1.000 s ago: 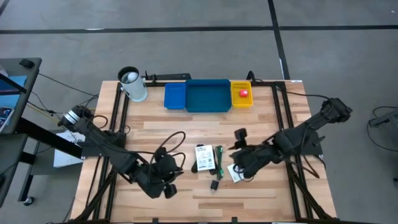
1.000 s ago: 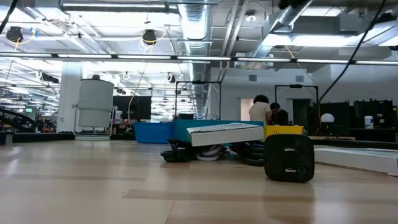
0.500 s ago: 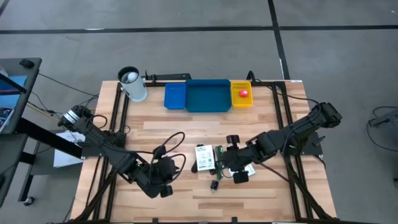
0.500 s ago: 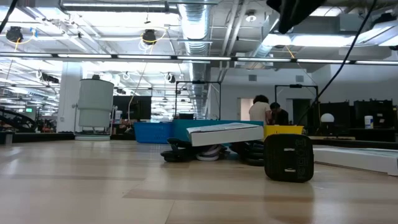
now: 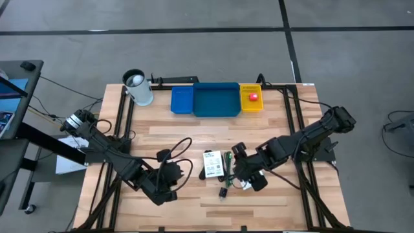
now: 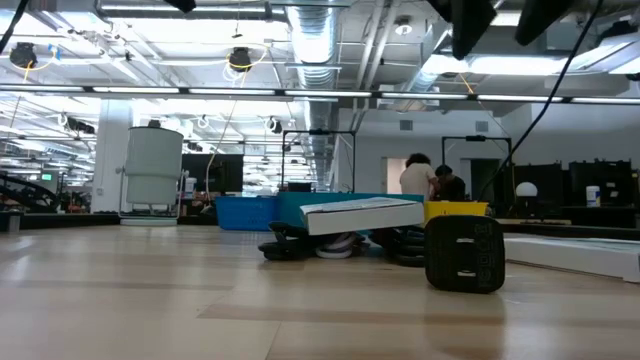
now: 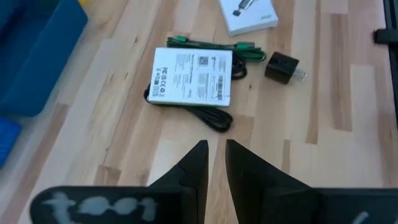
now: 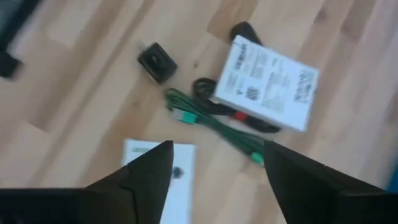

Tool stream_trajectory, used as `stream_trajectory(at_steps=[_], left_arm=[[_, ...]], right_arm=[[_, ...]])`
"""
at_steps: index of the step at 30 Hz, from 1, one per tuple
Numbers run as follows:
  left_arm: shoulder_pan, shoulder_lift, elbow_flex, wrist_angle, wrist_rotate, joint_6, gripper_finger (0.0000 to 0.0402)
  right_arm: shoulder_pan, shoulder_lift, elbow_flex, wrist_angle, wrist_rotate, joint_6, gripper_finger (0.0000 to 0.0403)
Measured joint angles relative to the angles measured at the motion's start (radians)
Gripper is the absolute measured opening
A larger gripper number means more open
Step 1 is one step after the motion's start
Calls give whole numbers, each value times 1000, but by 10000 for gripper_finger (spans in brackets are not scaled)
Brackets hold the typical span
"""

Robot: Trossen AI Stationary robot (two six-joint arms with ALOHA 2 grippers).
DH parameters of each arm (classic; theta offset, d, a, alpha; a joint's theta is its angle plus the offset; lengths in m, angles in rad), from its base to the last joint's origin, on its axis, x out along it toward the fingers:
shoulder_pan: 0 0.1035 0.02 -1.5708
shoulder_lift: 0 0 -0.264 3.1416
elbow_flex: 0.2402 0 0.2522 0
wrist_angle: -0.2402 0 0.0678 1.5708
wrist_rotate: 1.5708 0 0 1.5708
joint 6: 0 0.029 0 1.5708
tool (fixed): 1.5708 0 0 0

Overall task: Pick and place items into bin
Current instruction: Put the black charger adapter into the yellow basket

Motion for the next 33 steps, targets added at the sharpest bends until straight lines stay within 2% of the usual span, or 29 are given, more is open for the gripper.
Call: stream_trajectory(at_steps=[6, 11, 16, 21, 25, 29, 33], left_arm=[[0, -24, 0, 3, -10, -58, 43], [0, -51, 0, 53, -126, -167, 43], [0, -58, 0, 151, -212, -185, 43], [0, -58, 0, 213, -217, -173, 43], [-1, -58, 0, 231, -217, -174, 43], [-2, -58, 0, 240, -218, -174, 43], [-2, -58, 0, 252, -218, -174, 43]], right_arm=[[49, 0, 0, 36, 54, -184, 255], [91, 25, 1, 66, 55, -256, 255], [137, 99, 0, 54, 66, -319, 255], [167, 196, 24, 32, 158, -365, 255], [175, 247, 85, 46, 180, -437, 255], [170, 262, 129, 56, 176, -474, 255], [163, 282, 133, 86, 118, -476, 255]])
